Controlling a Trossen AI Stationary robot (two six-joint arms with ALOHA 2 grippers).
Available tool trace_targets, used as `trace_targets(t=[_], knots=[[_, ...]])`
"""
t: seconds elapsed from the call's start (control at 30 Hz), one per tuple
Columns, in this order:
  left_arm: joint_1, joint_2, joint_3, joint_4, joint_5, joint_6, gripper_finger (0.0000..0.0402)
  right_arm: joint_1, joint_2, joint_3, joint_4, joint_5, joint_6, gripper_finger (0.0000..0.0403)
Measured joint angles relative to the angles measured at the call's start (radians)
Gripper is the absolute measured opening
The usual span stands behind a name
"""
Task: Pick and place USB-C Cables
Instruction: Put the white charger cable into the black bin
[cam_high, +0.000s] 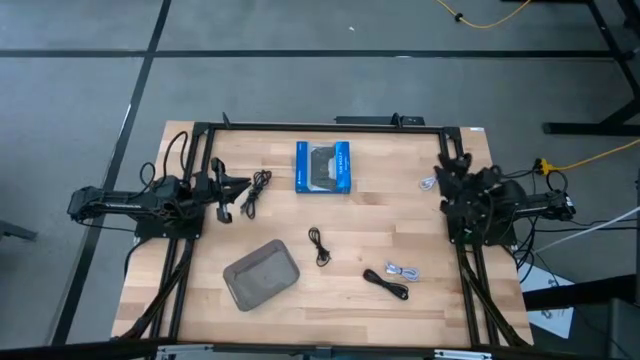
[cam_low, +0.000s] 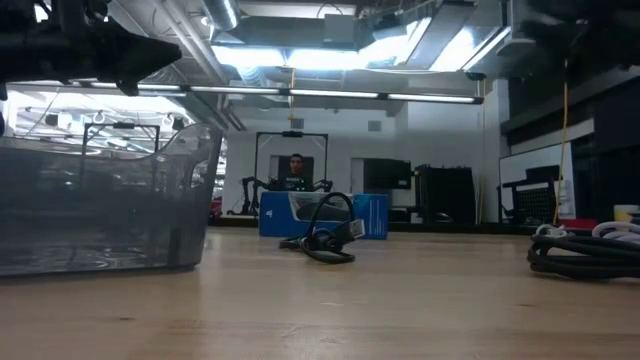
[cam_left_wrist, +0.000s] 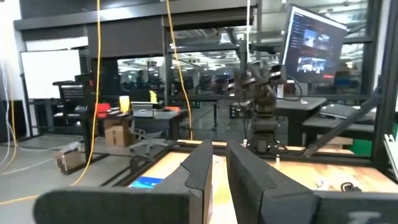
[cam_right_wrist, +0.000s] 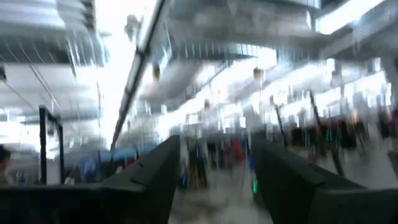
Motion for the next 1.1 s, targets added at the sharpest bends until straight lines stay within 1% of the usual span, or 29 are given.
trace_targets(t=[0.13, 0.2, 0.4, 0.5, 0.6, 0.7, 0.8, 0.83, 0.87, 0.9, 0.97, 1.0, 1.1], knots=[[0.0, 0.0, 0.0, 0.0, 0.005, -0.003, 0.0041, -0.001, 0.0, 0.0, 0.135, -0.016, -0.103, 0.0202], [0.0, 0.0, 0.0, 0.0, 0.005, -0.003, 0.0041, -0.011, 0.0, 0.0, 0.163, -0.017, -0.13, 0.0202], [0.0, 0.0, 0.0, -0.001, 0.007, -0.004, 0.0041, -0.063, 0.014, 0.004, 0.16, -0.014, -0.11, 0.0202], [0.0, 0.0, 0.0, -0.001, 0.006, -0.005, 0.0041, -0.095, 0.068, 0.072, 0.093, 0.022, -0.081, 0.0202], [0.0, 0.0, 0.0, 0.0, 0.006, -0.023, 0.0041, -0.123, 0.175, 0.186, -0.093, 0.109, -0.072, 0.0202], [0.0, 0.0, 0.0, -0.001, 0.006, -0.051, 0.0041, -0.157, 0.323, 0.321, -0.328, 0.265, -0.02, 0.0202], [0.0, 0.0, 0.0, -0.003, 0.006, -0.052, 0.0041, -0.197, 0.485, 0.449, -0.612, 0.451, 0.096, 0.0202], [0.0, 0.0, 0.0, -0.003, 0.006, -0.051, 0.0041, -0.214, 0.539, 0.49, -0.716, 0.491, 0.155, 0.0202], [0.0, 0.0, 0.0, -0.003, 0.005, -0.05, 0.0041, -0.233, 0.59, 0.532, -0.815, 0.508, 0.223, 0.0202], [0.0, 0.0, 0.0, -0.003, 0.004, -0.05, 0.0041, -0.254, 0.637, 0.57, -0.899, 0.508, 0.294, 0.0202], [0.0, 0.0, 0.0, -0.003, 0.003, -0.049, 0.0041, -0.303, 0.731, 0.645, -1.069, 0.465, 0.422, 0.0202], [0.0, 0.0, 0.0, -0.004, 0.003, -0.048, 0.0041, -0.332, 0.776, 0.681, -1.137, 0.429, 0.474, 0.0202], [0.0, 0.0, 0.0, -0.01, 0.002, -0.046, 0.0041, -0.435, 0.906, 0.783, -1.366, 0.271, 0.6, 0.0202]])
